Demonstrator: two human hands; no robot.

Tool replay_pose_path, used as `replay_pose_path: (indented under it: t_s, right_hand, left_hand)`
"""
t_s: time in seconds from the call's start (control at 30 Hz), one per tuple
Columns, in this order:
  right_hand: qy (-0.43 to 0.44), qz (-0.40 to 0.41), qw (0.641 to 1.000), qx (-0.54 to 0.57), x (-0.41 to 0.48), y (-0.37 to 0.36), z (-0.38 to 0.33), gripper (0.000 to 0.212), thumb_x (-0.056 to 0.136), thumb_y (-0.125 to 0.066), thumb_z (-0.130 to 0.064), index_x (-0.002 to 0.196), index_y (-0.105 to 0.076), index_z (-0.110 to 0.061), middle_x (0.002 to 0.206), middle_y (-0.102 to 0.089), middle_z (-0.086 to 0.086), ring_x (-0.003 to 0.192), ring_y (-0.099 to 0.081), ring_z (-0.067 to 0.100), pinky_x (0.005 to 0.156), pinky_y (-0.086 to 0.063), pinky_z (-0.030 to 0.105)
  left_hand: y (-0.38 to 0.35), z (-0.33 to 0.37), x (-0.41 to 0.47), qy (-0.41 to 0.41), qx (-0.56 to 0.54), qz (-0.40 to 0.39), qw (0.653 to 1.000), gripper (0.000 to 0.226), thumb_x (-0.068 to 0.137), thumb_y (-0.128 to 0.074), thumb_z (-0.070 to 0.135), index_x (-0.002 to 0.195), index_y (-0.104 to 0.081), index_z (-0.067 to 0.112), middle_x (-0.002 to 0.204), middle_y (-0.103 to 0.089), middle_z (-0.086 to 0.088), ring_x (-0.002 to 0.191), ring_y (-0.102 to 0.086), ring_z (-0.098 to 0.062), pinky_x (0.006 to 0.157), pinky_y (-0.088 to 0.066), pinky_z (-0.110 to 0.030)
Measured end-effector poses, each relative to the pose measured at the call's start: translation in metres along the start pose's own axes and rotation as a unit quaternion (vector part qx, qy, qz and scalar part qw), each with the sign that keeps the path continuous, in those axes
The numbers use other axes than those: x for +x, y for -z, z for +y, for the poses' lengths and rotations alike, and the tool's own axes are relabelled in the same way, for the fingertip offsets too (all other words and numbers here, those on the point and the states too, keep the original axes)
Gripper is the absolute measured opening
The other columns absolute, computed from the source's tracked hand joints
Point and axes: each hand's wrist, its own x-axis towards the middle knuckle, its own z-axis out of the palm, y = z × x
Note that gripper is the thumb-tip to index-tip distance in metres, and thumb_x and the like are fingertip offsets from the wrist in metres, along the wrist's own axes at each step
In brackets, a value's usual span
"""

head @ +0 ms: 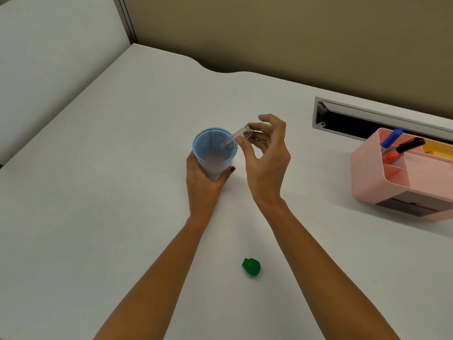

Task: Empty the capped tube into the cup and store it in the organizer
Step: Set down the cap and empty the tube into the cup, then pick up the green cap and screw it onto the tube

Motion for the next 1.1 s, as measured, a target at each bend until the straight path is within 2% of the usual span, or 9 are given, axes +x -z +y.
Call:
replay_pose_path:
  t_s: [0.17, 0.27, 0.43, 0.5, 0.63, 0.7, 0.77, 0.9, 1.1]
  right_hand:
    - [-0.095, 0.043, 0.992, 0.074, -0.009, 0.011, -0.005, 0.053, 0.08, -0.078, -0.009, 0.117, -0.045, -0.025, 0.097, -0.064, -0.007, 0.089, -0.07, 0.01, 0.078, -0.055, 0.015]
    - [-0.144, 0.069, 0.982, 0.104, -0.015, 0.022, -0.008, 0.05, 0.08, -0.078, -0.008, 0.113, -0.047, -0.029, 0.095, -0.064, -0.006, 0.087, -0.069, 0.009, 0.073, -0.054, 0.013]
    - [-0.168, 0.088, 0.976, 0.111, -0.029, 0.038, -0.013, 0.045, 0.08, -0.077, -0.007, 0.113, -0.052, -0.025, 0.094, -0.062, -0.01, 0.084, -0.067, 0.001, 0.071, -0.052, 0.009]
    - [-0.173, 0.097, 0.974, 0.108, -0.036, 0.045, -0.015, 0.042, 0.08, -0.076, -0.008, 0.113, -0.055, -0.023, 0.095, -0.062, -0.011, 0.085, -0.067, 0.0, 0.071, -0.052, 0.009]
    - [-0.183, 0.109, 0.972, 0.102, -0.052, 0.061, -0.018, 0.039, 0.081, -0.076, -0.011, 0.113, -0.056, -0.022, 0.097, -0.062, -0.014, 0.087, -0.067, -0.001, 0.072, -0.052, 0.01]
    - [-0.182, 0.11, 0.972, 0.098, -0.061, 0.068, -0.019, 0.035, 0.082, -0.075, -0.01, 0.11, -0.057, -0.019, 0.099, -0.063, -0.01, 0.088, -0.067, 0.0, 0.072, -0.051, 0.008]
    - [-0.185, 0.111, 0.972, 0.097, -0.072, 0.075, -0.021, 0.032, 0.082, -0.074, -0.008, 0.108, -0.058, -0.017, 0.101, -0.063, -0.005, 0.088, -0.067, 0.0, 0.072, -0.05, 0.006]
    - [-0.193, 0.116, 0.971, 0.085, -0.093, 0.086, -0.023, 0.03, 0.082, -0.074, -0.009, 0.106, -0.058, -0.016, 0.102, -0.064, -0.006, 0.088, -0.066, -0.003, 0.072, -0.049, 0.005]
    - [-0.21, 0.117, 0.968, 0.072, -0.118, 0.097, -0.027, 0.03, 0.083, -0.075, -0.011, 0.105, -0.057, -0.021, 0.1, -0.063, -0.014, 0.087, -0.065, -0.008, 0.072, -0.049, 0.003]
  left_hand:
    - [0.005, 0.004, -0.002, 0.024, -0.014, -0.021, 0.999, 0.091, 0.063, -0.081, 0.042, 0.137, -0.034, 0.018, 0.134, -0.047, 0.007, 0.12, -0.046, 0.003, 0.101, -0.044, -0.018]
    - [0.008, 0.01, -0.005, 0.021, -0.015, -0.053, 0.998, 0.114, 0.062, -0.082, 0.037, 0.149, -0.012, 0.013, 0.156, -0.024, -0.004, 0.142, -0.026, -0.012, 0.117, -0.029, -0.035]
    - [0.018, 0.02, -0.039, 0.028, 0.031, -0.046, 0.998, 0.122, 0.066, -0.078, 0.046, 0.15, 0.006, 0.016, 0.16, 0.005, 0.005, 0.147, -0.001, -0.01, 0.122, -0.01, -0.04]
    - [0.021, 0.024, -0.057, 0.023, 0.032, -0.029, 0.999, 0.113, 0.072, -0.078, 0.039, 0.15, 0.0, 0.02, 0.16, 0.002, 0.005, 0.147, -0.004, -0.011, 0.121, -0.013, -0.037]
    - [0.029, 0.033, -0.087, 0.016, 0.054, -0.037, 0.998, 0.064, 0.081, -0.073, 0.03, 0.136, -0.04, 0.029, 0.155, -0.016, 0.016, 0.138, -0.014, 0.009, 0.108, -0.014, -0.002]
    - [0.038, 0.037, -0.098, 0.0, 0.075, -0.072, 0.995, 0.032, 0.085, -0.069, 0.024, 0.114, -0.059, 0.031, 0.141, -0.036, 0.021, 0.127, -0.028, 0.018, 0.102, -0.021, 0.001]
    - [0.048, 0.043, -0.107, -0.018, 0.091, -0.122, 0.988, 0.015, 0.086, -0.067, 0.019, 0.1, -0.067, 0.026, 0.123, -0.054, 0.019, 0.113, -0.047, 0.014, 0.097, -0.033, -0.002]
    - [0.064, 0.055, -0.129, -0.039, 0.104, -0.219, 0.969, 0.01, 0.086, -0.066, 0.013, 0.094, -0.072, 0.014, 0.109, -0.068, 0.001, 0.099, -0.062, -0.006, 0.089, -0.04, -0.003]
    - [0.063, 0.056, -0.154, -0.061, 0.247, -0.387, 0.886, 0.043, 0.088, -0.064, 0.02, 0.13, -0.056, 0.02, 0.141, -0.052, 0.0, 0.127, -0.049, -0.017, 0.111, -0.034, -0.027]
